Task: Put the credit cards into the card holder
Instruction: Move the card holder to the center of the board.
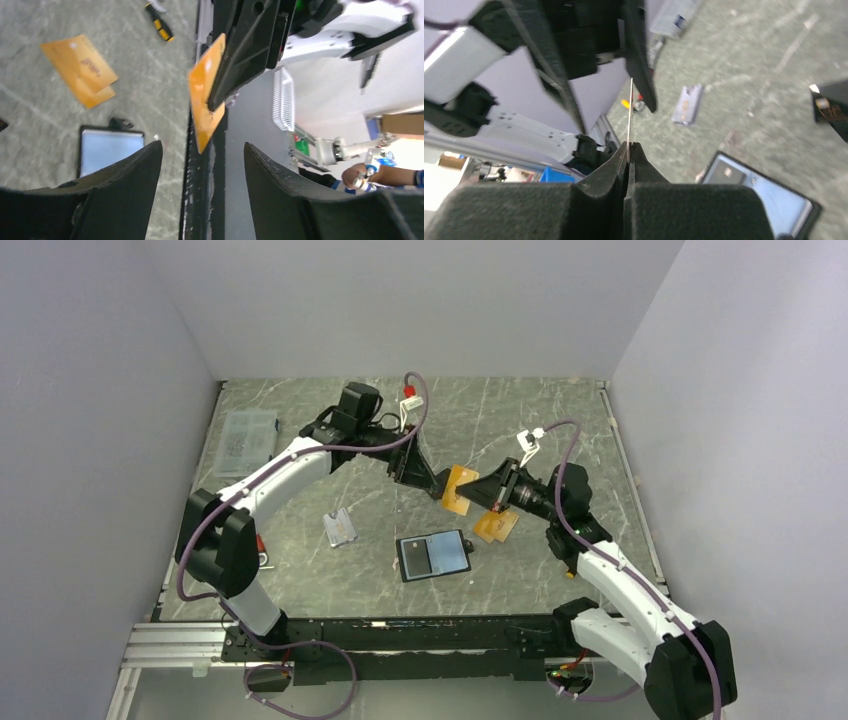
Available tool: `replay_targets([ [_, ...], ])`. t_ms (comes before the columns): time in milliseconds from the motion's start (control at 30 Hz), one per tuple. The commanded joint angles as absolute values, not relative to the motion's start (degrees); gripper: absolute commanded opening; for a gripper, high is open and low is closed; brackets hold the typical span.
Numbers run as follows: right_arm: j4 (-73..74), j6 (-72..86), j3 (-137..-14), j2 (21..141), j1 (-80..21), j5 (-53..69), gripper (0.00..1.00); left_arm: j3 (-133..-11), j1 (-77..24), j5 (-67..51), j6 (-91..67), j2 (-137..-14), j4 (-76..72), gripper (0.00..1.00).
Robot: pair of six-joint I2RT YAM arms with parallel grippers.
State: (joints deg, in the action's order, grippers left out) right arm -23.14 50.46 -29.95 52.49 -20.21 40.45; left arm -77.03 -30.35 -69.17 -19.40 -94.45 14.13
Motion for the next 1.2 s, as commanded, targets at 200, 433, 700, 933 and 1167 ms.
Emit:
replay_targets([
  [200, -0.97, 39.60, -26.72, 56.53, -21.30, 30.34, 0.00, -69.37, -30.85, -52.89, 11.06, -96.79, 33.73, 0.62],
  [433, 7.16, 35.60, -28.37, 60.35, -26.93, 19.32, 0.00, -62.20, -31.84, -46.99, 14.78, -100.10, 29.54, 0.59],
  [700, 11.05, 34.07, -30.18, 63.65, -31.45, 9.35, 0.00, -55.37, -32.10, -47.80, 5.21, -101.87, 21.34, 0.60],
  [933, 12.45, 32.46, -30.83, 64.12, -31.56, 8.13, 0.00, -53.93, -32.21, -45.37, 1.54, -102.30, 18.77, 0.59],
  [1167, 8.49, 33.56, -29.60, 66.02, -31.67, 10.65, 0.00, -55.91, -32.69, -35.53, 3.18, -102.76, 21.24, 0.57],
])
